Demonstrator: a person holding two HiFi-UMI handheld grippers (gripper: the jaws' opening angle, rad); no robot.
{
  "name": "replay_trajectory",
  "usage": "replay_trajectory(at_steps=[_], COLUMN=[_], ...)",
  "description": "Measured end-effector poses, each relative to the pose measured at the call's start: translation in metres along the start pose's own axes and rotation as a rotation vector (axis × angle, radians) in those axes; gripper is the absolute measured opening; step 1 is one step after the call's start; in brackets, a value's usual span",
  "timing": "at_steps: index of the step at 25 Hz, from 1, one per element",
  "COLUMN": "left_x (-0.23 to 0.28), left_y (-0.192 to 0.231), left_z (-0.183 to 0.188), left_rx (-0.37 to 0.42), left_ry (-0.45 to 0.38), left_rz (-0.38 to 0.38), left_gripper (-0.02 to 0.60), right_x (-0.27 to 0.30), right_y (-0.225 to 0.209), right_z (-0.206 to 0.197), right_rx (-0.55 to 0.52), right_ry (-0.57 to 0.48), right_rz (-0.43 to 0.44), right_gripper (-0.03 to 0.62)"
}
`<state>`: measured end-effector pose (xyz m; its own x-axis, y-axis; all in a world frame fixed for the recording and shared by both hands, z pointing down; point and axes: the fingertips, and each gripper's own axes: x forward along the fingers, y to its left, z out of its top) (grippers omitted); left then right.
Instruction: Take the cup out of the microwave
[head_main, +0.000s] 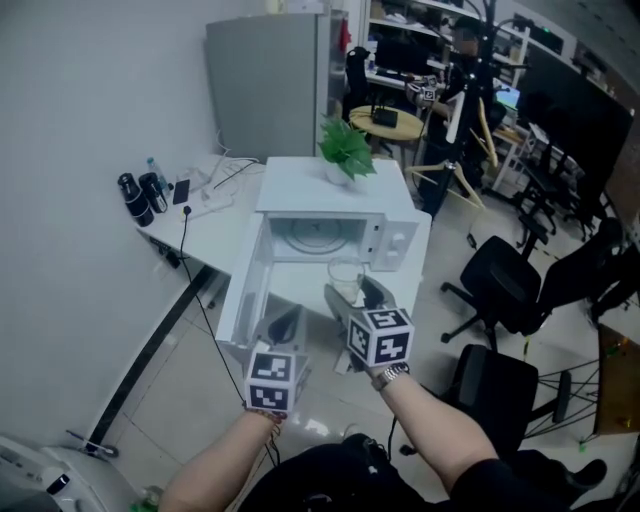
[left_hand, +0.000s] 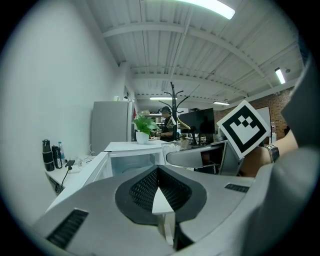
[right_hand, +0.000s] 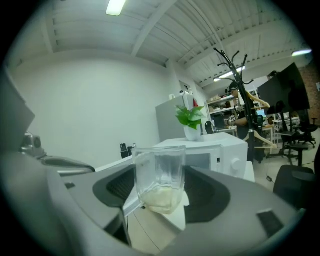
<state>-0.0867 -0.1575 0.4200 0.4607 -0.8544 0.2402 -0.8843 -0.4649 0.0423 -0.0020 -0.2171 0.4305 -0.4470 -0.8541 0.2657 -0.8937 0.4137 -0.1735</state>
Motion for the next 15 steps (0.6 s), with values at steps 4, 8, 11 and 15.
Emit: replay_trajectory(at_steps=[4, 8, 11, 15], left_x=[-0.005, -0.007, -0.008, -0.009], left_y=[-0.007, -0.020, -0.032, -0.052], left_z=[0.004, 0.008, 0.011, 0.013], left_rx=[0.000, 0.004, 0.006, 0.010], left_ry=[-0.006, -0.009, -0.013, -0.011], left_rz=[0.005, 0.013, 0.029, 0.052], left_gripper=[-0.003, -0.003, -0.003, -0.003], right_x=[-0.018, -0.038, -0.053, -0.074], right_y=[0.005, 0.004, 0.001, -0.006], right_z=[0.003, 0.006, 0.009, 0.012], right_rx=[-0.008, -0.012, -0.015, -0.019], right_ry=[-0.003, -0.011, -0.013, -0.018], right_rz=[0.016, 0.039, 0.061, 0.096], right_gripper=[0.334, 0.334, 0.334, 0.334])
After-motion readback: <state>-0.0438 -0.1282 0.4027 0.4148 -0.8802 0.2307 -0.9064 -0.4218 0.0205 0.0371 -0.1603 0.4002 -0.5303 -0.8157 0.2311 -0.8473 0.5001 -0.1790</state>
